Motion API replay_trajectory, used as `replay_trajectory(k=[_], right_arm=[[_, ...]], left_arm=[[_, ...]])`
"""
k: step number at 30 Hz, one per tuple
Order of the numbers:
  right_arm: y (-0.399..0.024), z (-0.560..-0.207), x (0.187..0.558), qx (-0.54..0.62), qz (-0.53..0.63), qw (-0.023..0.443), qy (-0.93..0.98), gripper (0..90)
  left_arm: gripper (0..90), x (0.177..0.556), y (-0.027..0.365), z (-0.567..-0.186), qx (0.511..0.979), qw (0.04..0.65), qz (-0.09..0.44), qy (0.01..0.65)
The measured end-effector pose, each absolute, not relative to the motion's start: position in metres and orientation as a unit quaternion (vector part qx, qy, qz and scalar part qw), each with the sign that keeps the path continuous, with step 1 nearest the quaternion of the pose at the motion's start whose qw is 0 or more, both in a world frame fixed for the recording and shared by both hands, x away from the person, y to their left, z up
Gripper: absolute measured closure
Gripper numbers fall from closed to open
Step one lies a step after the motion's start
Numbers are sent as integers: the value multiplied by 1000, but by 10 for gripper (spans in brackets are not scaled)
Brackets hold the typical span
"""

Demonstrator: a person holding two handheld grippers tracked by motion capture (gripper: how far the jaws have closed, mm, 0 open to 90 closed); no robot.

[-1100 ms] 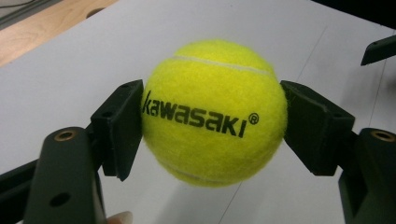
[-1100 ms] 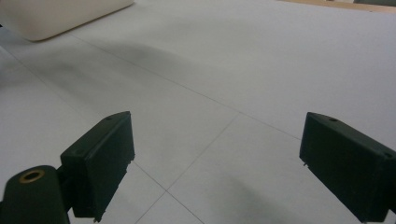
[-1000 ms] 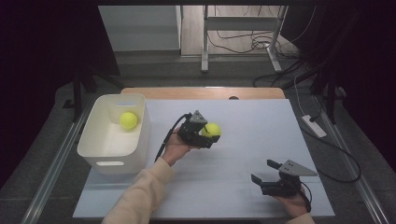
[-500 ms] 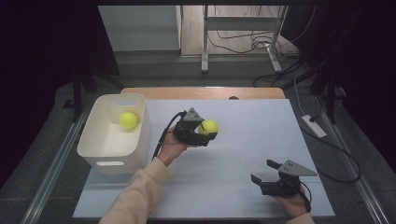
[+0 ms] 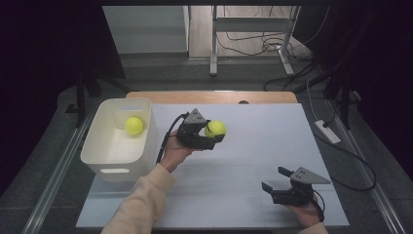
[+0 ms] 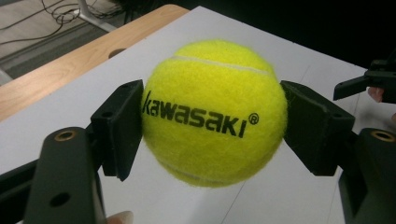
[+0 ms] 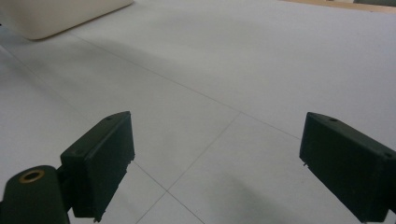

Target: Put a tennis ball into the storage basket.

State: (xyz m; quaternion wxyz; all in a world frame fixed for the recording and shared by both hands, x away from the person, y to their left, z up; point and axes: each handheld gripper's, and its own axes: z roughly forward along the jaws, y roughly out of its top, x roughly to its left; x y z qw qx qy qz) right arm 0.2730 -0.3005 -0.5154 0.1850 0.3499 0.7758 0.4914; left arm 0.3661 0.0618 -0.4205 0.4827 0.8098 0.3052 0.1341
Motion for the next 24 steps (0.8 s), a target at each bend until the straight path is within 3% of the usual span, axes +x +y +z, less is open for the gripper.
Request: replay_trajectory(k=[24], right_arm=[[-300,-515,273,350,492,187,775,100]], left_arm=[[270,356,79,-404,793,503,152,308]])
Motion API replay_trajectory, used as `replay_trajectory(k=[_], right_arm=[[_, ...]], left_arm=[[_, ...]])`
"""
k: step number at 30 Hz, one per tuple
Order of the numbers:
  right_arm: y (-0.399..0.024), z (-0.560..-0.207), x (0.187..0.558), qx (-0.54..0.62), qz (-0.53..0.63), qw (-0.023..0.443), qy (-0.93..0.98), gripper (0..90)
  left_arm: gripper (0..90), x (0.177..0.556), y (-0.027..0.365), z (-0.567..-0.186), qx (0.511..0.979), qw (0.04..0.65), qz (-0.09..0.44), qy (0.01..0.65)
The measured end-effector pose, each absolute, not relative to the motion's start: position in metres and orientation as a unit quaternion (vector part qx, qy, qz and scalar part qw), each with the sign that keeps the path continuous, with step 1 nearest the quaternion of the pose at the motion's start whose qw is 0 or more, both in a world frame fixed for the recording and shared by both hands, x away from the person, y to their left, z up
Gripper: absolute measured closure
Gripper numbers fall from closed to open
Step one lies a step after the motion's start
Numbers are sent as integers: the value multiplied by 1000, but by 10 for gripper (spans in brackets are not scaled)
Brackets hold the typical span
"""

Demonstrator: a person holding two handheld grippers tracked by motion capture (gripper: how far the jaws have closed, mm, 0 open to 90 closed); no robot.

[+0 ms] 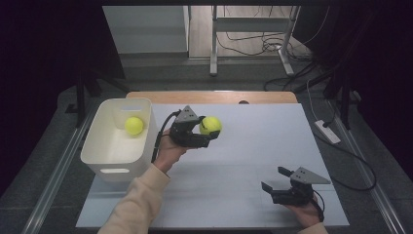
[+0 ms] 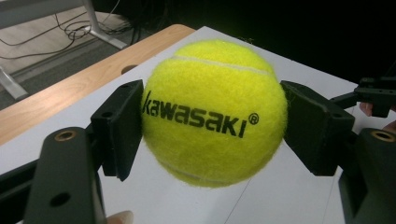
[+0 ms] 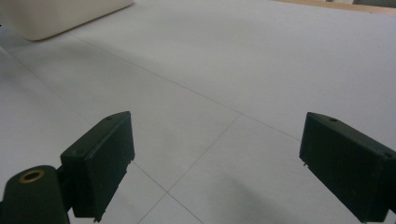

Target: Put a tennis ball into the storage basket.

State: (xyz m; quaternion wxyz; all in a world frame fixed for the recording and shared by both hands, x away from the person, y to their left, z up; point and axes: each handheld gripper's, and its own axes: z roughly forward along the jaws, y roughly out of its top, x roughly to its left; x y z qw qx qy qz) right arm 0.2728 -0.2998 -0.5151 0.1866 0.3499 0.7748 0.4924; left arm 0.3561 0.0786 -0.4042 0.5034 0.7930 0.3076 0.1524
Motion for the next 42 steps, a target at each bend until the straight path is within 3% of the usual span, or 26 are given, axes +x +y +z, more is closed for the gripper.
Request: replay_trajectory(k=[42], right_arm=[[-300,-514,273,350,494,191,773,100]], left_arm=[[270,341,119,-383,766,516,192,331]])
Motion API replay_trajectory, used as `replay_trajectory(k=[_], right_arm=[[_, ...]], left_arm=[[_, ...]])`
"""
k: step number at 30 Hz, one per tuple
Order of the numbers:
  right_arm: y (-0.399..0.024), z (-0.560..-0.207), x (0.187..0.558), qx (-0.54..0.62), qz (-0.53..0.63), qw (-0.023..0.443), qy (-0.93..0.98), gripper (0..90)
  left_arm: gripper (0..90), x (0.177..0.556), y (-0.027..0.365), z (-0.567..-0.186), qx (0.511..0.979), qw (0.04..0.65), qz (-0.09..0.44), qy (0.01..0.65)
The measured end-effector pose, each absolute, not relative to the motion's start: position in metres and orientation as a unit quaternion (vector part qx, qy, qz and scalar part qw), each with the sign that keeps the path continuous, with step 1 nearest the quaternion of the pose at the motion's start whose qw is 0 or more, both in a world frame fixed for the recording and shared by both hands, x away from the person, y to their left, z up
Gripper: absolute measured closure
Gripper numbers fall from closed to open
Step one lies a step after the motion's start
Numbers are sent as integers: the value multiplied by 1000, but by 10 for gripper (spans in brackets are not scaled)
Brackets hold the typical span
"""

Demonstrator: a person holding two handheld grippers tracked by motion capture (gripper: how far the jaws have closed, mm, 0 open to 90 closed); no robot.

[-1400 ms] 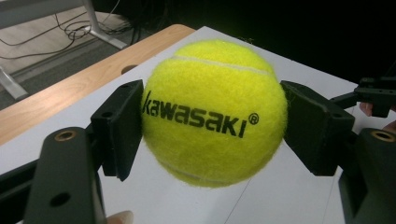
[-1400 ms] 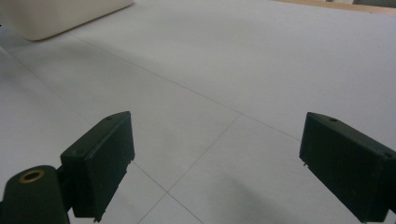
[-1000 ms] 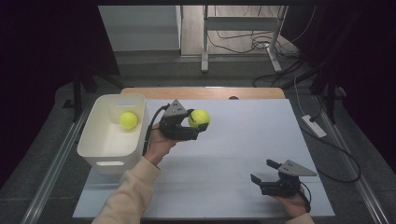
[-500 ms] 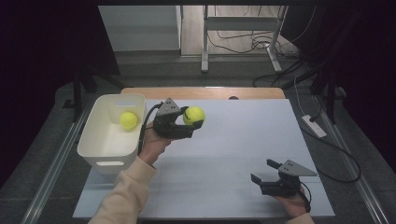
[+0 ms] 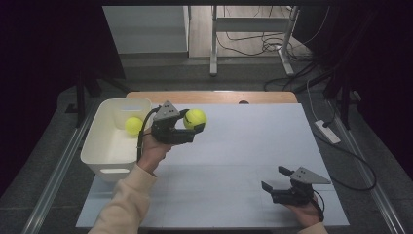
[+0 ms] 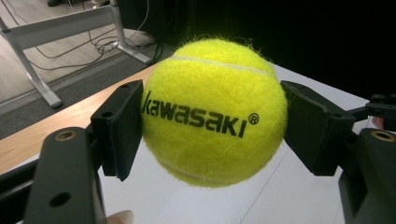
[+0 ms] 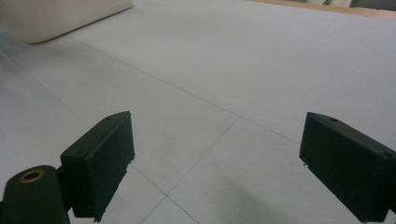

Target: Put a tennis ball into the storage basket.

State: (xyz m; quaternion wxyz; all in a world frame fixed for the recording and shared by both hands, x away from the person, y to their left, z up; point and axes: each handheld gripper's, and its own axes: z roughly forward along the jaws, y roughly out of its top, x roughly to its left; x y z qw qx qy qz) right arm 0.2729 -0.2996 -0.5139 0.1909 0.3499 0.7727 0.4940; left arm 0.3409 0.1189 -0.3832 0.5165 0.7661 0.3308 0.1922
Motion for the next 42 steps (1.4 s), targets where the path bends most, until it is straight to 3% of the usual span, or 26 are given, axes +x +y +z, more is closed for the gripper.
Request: replay_trajectory(k=[42], right_arm=[[-299,-514,273,348,495,192,773,100]], left_arm=[[270,333,155,-377,743,519,223,360]])
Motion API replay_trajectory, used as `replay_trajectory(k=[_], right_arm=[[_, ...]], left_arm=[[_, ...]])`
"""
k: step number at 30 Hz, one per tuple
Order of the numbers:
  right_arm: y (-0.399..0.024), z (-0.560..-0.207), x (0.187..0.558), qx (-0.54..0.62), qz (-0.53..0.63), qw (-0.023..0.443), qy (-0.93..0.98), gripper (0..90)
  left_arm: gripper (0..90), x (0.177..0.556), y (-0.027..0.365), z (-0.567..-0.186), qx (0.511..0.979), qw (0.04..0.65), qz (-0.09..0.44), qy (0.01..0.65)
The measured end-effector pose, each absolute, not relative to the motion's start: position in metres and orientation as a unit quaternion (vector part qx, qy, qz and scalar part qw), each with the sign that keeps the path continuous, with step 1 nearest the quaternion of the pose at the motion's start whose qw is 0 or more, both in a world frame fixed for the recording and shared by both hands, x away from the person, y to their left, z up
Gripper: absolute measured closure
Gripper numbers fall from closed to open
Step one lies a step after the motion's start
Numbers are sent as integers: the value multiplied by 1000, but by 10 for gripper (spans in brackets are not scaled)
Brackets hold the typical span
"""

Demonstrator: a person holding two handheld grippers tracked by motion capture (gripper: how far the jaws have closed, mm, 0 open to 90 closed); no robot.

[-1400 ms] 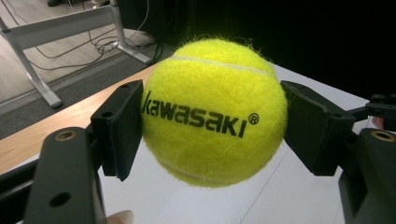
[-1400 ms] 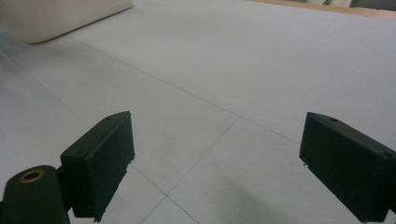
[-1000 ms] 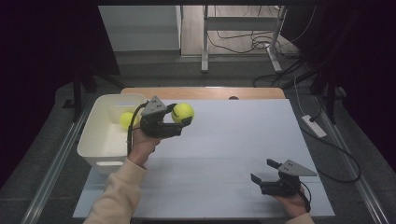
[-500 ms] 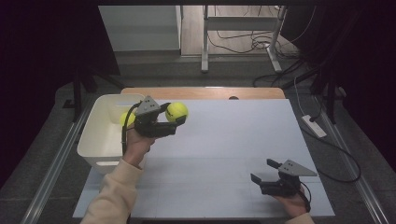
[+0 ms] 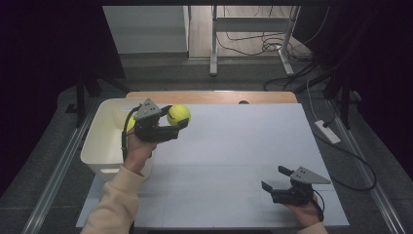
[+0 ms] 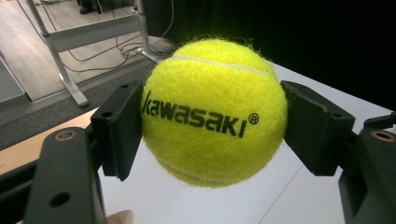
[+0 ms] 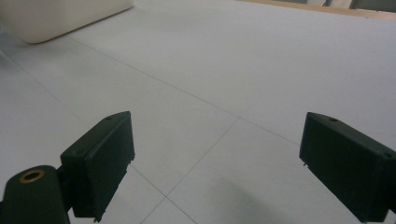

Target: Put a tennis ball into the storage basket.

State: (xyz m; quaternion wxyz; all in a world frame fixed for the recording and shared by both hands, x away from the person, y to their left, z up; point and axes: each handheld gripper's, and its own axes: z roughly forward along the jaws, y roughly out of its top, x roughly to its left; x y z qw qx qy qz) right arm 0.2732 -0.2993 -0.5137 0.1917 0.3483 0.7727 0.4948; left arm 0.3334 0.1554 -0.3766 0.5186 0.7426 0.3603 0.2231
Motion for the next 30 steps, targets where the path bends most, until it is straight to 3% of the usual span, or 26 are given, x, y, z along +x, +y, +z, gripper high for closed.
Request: replay_trajectory(k=[30], right_arm=[[-299,-513,273,349,495,194,772,100]], left_arm=[[269,333,186,-373,729,502,251,391]])
